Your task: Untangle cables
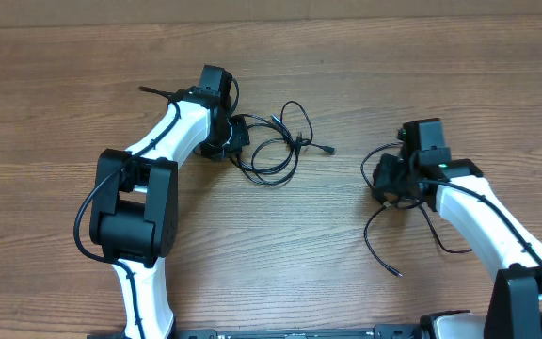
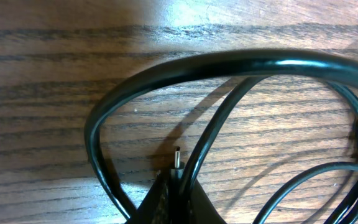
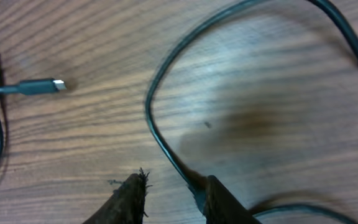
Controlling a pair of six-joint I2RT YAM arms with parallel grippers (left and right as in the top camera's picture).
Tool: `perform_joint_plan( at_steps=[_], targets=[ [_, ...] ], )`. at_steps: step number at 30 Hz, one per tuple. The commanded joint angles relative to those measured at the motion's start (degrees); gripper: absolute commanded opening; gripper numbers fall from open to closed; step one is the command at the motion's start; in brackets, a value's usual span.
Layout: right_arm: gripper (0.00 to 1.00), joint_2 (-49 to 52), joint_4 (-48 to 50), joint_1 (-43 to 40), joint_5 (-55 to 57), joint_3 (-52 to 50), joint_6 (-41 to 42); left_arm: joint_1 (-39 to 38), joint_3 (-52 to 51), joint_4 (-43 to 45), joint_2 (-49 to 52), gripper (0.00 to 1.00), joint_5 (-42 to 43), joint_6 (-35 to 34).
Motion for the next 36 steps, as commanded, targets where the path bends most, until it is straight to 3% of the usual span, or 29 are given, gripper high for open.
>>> perform_joint_plan(
  at_steps=[1,7,11,13,14,17,24,29,30,31,33,34,36],
  targets=[
    [0.35,2.99,1.62,1.38,4.35,-0.44,-0.92,0.37,-0.48,-0.31,2.49,0.07,-0.76,0.44],
    [0.4,7.28,1.55,1.36,2.75,-0.44,-0.92,0.37,-0.48,-0.28,2.49,0.07,-0.76,0.44],
    [0.21,8.41,1.05,1.36,2.4,-0.44,-0.9,0.37,-0.48,-0.31,2.49,0.08,-0.76,0.44],
    [0.06,8.41,0.04,1.36,2.38,-0.44,-0.09,0.37,-0.48,-0.31,2.49,0.09,-0.76,0.44],
    [0.04,8.41,-0.35,1.36,2.38,-0.44,0.04,0.37,-0.48,-0.31,2.49,0.09,-0.76,0.44],
    [0.04,7.91,-5.07,1.09,2.08,2.32,0.22,0.37,-0.48,-0.33,2.49,0.09,-0.74,0.44],
    [0.04,6.8,-27.43,0.55,-2.71,20.0,1.81,0.37,-0.48,-0.35,2.49,0.09,-0.76,0.44],
    [0.04,6.84,-34.36,0.52,-0.92,18.99,4.52,0.37,-0.48,-0.37,2.49,0.1,-0.76,0.44],
    [0.1,6.86,-34.53,0.55,0.13,18.16,4.61,0.37,-0.48,-0.37,2.49,0.1,-0.76,0.46],
    [0.25,6.91,-34.36,0.55,1.46,17.09,5.22,0.37,-0.48,-0.35,2.49,0.1,-0.76,0.46],
    [0.43,6.91,-31.89,0.52,4.24,14.01,7.65,0.37,-0.48,-0.37,2.49,0.1,-0.76,0.44],
    [0.49,6.91,-29.66,0.52,4.37,12.37,8.0,0.37,-0.48,-0.37,2.49,0.1,-0.74,0.44],
    [0.48,6.91,-25.29,0.52,4.37,9.42,9.7,0.37,-0.48,-0.42,2.49,0.11,-0.52,0.46]
  ],
)
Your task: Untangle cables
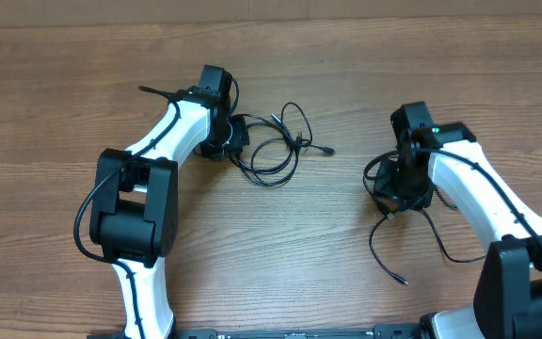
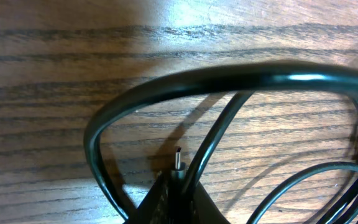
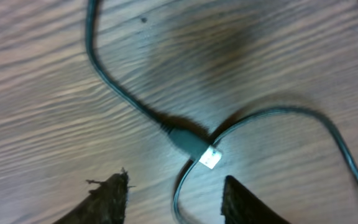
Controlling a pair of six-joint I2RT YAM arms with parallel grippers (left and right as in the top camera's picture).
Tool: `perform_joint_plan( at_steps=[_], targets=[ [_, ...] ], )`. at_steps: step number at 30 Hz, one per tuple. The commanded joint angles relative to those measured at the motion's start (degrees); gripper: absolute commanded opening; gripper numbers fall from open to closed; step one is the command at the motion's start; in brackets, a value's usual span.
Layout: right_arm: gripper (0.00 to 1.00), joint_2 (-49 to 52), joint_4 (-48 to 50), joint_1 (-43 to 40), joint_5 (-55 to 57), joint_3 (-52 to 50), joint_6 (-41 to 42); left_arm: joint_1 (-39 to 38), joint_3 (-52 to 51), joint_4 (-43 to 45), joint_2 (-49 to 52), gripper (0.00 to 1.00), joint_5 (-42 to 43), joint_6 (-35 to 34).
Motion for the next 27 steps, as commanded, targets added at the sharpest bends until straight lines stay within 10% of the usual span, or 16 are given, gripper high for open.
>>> perform_joint_plan(
  at_steps=[1,7,16,18,20,27],
  targets=[
    [0.48,-0.48,5.07,-0.17,2.34,-4.35,4.39,0.33,-0.5,-0.42,2.45,0.11,-0.24,0.46],
    [0.33,-0.48,9.2,-6.19,4.37,-7.67,12.59,0.33,-0.5,-0.85,2.45,0.11,0.79,0.46],
    [0.42,-0.48,17.49,-11.69,-2.71,-15.65,14.91,0.33,-0.5,-0.81,2.45,0.12,0.96,0.46],
    [0.35,-0.48,19.65,-11.69,-1.55,-16.61,14.88,0.33,-0.5,-0.81,2.45,0.12,0.96,0.46],
    [0.07,-0.48,22.97,-11.69,2.47,-16.39,14.25,0.33,-0.5,-0.81,2.45,0.12,0.96,0.46],
    [0.04,-0.48,23.34,-13.81,3.34,-1.62,-0.68,0.33,-0.5,-0.81,2.45,0.12,0.94,0.46]
  ],
)
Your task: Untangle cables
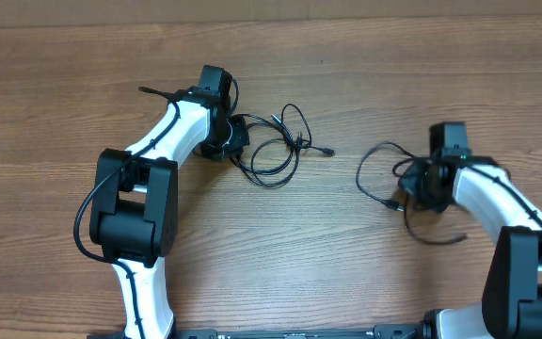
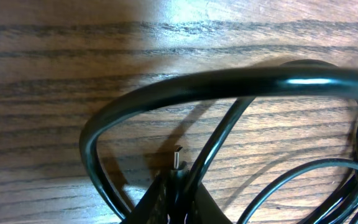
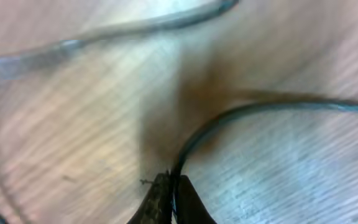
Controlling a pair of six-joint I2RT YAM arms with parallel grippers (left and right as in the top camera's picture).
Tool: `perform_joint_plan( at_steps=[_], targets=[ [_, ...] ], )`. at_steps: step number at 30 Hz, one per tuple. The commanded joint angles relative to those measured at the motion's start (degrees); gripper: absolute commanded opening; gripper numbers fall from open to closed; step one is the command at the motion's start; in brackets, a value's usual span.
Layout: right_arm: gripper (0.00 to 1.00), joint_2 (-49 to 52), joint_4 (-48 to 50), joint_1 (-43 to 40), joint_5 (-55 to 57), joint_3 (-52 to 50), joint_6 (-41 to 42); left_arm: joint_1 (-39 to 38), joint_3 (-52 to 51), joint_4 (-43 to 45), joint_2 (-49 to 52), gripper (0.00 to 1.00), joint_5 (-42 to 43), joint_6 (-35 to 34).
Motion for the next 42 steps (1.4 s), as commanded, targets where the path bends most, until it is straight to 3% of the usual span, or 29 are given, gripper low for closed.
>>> perform_joint_plan(
  at_steps=[1,5,9,10,11,12,14,19,22,23,25,27,28,31,42],
  targets=[
    [0.04,-0.39,-1.88,-2.16,1.46,12.9,-8.87,0.33,-0.5,-0.59,2.43,0.12,0.24,0.46],
    [0.04,-0.39,-2.51,-5.68,1.44,27.26,-13.84,0.33,-0.5,-0.59,2.43,0.12,0.24,0.46],
    [0.07,0.11,-2.86,-8.24,0.76,27.65,-14.38,0.33,-0.5,-0.59,2.43,0.12,0.24,0.46],
    [0.14,0.39,-3.65,-8.24,0.33,27.34,-14.19,0.33,-0.5,-0.59,2.43,0.13,0.24,0.46],
    [0.41,1.01,-5.9,-8.24,-1.07,26.93,-14.19,0.33,-0.5,-0.57,2.43,0.13,0.26,0.46],
    [0.56,1.42,-7.04,-8.13,-1.88,26.8,-13.92,0.33,-0.5,-0.57,2.43,0.13,0.28,0.44],
    [0.68,2.97,-9.94,-7.87,-3.48,26.73,-10.64,0.33,-0.5,-0.44,2.43,0.13,0.31,0.44],
    [0.69,8.11,-13.46,-6.01,-5.53,25.0,-3.85,0.33,-0.5,-0.39,2.43,0.14,0.48,0.46],
    [0.86,10.64,-13.14,-4.5,-6.75,24.17,-0.39,0.33,-0.5,-0.39,2.43,0.14,0.48,0.46],
    [0.77,11.3,-12.24,-3.96,-7.37,24.15,-0.37,0.33,-0.5,-0.37,2.43,0.14,0.48,0.46],
    [0.73,12.11,-11.28,-3.3,-8.44,24.15,1.6,0.33,-0.5,-0.37,2.43,0.15,0.48,0.46],
    [0.66,12.55,-11.85,-3.23,-8.28,24.13,13.29,0.33,-0.5,-0.39,2.43,0.15,0.5,0.46],
    [0.81,12.55,-11.93,-3.23,-8.04,24.11,19.17,0.33,-0.5,-0.39,2.43,0.15,0.5,0.46],
    [1.0,12.55,-9.16,-3.08,-8.02,24.11,30.97,0.33,-0.5,-0.37,2.43,0.15,0.72,0.46],
    [1.0,15.23,-7.65,-1.77,1.88,24.11,34.29,0.33,-0.5,-0.15,2.43,0.16,1.16,0.46]
  ],
)
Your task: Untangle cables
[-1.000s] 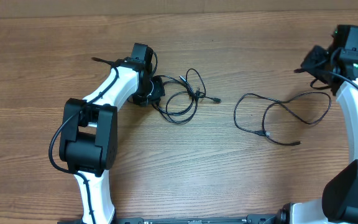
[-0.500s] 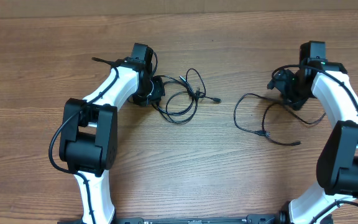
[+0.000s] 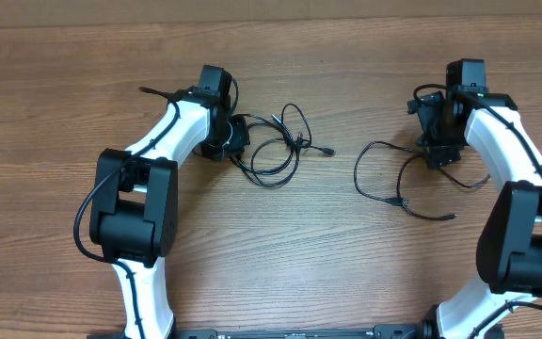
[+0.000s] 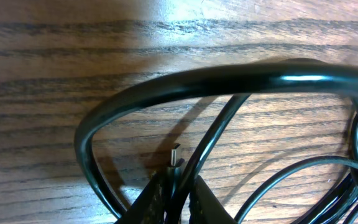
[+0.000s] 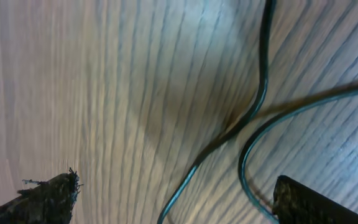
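A tangled coil of black cable [image 3: 290, 141] lies left of the table's middle. My left gripper [image 3: 236, 135] is at the coil's left edge. In the left wrist view the left gripper [image 4: 176, 182] is shut on a cable strand, with a small metal plug tip [image 4: 176, 155] standing just past the fingers and a thick loop [image 4: 229, 78] arching above. A second, thinner black cable [image 3: 401, 201] lies spread out at the right. My right gripper [image 3: 440, 155] hovers over its far end. In the right wrist view its fingers [image 5: 48, 194] are wide open, with cable strands [image 5: 257, 102] on the wood between them.
The wooden table [image 3: 280, 254] carries only the two cables. The left arm [image 3: 135, 202] rises from the near left and the right arm [image 3: 520, 217] along the right edge. A pale strip [image 3: 271, 9] runs along the far edge.
The right gripper, then shut on the thin cable near the right side, is now open and farther back. The thin cable lies more spread out. The left gripper stays where it was.
The right gripper was partly open beside the thin cable's strand, then open over its plug, then shut on a strand farther right. Now it is open at the back right, with that cable lying looser. The left gripper held the coil throughout.
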Controlling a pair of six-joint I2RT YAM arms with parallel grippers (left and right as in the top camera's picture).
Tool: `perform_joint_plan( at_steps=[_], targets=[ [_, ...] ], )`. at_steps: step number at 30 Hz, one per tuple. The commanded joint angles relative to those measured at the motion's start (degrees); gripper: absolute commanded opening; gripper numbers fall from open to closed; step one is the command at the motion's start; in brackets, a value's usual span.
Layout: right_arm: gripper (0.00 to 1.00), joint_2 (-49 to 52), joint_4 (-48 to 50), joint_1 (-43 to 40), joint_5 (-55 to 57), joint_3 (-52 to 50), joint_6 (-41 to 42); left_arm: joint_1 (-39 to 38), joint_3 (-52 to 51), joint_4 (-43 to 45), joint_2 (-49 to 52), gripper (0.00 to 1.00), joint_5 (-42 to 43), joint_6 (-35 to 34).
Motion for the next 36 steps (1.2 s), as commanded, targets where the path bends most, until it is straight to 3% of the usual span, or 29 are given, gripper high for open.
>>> perform_joint_plan(
  at_steps=[1,13,18,23,27,36],
  targets=[
    [1.0,2.75,-0.04,0.15,4.68,0.15,1.97,0.26,-0.5,-0.24,2.43,0.16,0.37,0.46],
    [1.0,13.0,-2.32,0.15,4.87,0.15,2.95,0.26,-0.5,-0.24,2.43,0.16,0.37,0.46],
    [0.66,13.38,-3.08,0.15,5.09,0.15,1.22,0.26,-0.5,-0.26,2.43,0.16,0.59,0.46],
    [0.63,13.38,-4.96,0.15,7.52,0.15,0.96,0.26,-0.39,-0.48,2.4,0.17,0.74,0.46],
    [0.46,13.38,-5.75,0.15,8.79,0.15,-4.83,0.26,-0.09,-0.92,2.4,0.17,0.74,0.46],
    [0.26,13.38,-8.31,0.15,8.72,0.17,-10.93,0.26,-0.07,-0.92,2.4,0.18,0.72,0.48]
  ],
)
